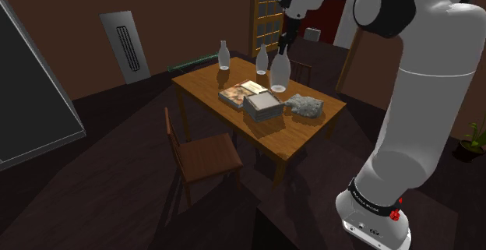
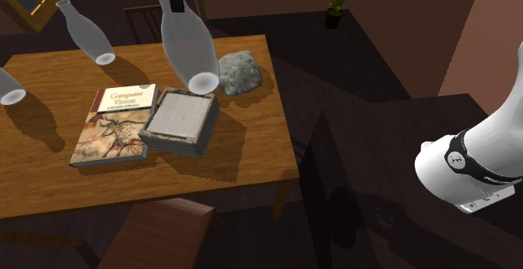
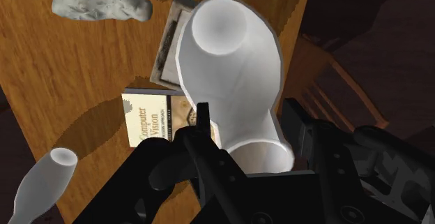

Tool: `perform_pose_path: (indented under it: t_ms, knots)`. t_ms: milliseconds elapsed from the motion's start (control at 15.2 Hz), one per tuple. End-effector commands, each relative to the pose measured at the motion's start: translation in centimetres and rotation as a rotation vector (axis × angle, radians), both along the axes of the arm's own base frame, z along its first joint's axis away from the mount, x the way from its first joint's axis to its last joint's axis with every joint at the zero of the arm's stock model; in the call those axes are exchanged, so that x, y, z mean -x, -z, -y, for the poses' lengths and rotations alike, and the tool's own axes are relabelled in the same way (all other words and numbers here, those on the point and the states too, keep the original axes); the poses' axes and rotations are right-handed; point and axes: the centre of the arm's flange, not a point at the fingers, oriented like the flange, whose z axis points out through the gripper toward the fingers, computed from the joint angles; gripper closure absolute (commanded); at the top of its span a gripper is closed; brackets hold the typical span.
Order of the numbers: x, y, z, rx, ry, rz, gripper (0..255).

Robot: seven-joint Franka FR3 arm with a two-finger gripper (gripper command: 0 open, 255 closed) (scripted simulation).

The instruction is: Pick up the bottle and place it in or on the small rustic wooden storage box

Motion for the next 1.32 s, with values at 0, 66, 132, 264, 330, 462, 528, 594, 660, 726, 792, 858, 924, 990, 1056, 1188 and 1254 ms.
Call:
perform_pose_path:
  t_ms: [0,66,132,264,330,462,528,594,660,726,792,858,924,990,1056,1188,1254]
  knots:
    - [-2.3,-1.1,0.3,-0.001,-0.001,0.000,255]
    - [-3.4,-1.7,0.5,-0.001,-0.001,0.000,255]
    - [-4.6,-2.3,0.7,-0.001,-0.001,0.000,255]
    - [-6.9,-3.4,1.1,-0.001,-0.001,0.000,255]
    - [-8.1,-4.0,1.3,-0.001,-0.001,0.000,255]
    - [-10.1,-4.5,1.6,-0.001,-0.001,0.000,255]
    - [-10.1,-4.0,1.6,-0.001,-0.001,0.000,255]
    - [-10.1,-3.4,1.6,-0.001,-0.001,0.000,255]
    - [-10.1,-2.9,1.6,-0.001,-0.001,0.000,255]
    - [-10.1,-2.4,1.6,-0.001,-0.001,0.000,255]
    - [-10.1,-1.9,1.6,-0.001,-0.001,0.000,255]
    - [-10.1,-1.3,1.6,-0.001,-0.001,0.000,255]
    - [-10.1,-0.8,1.6,-0.001,-0.001,0.000,255]
    - [-10.1,-0.3,1.6,-0.001,-0.001,0.000,255]
    - [-10.1,0.3,1.6,-0.001,-0.001,0.000,255]
    - [-10.1,1.3,1.6,-0.001,-0.001,0.000,255]
    - [-10.1,1.8,1.6,-0.001,-0.001,0.000,255]
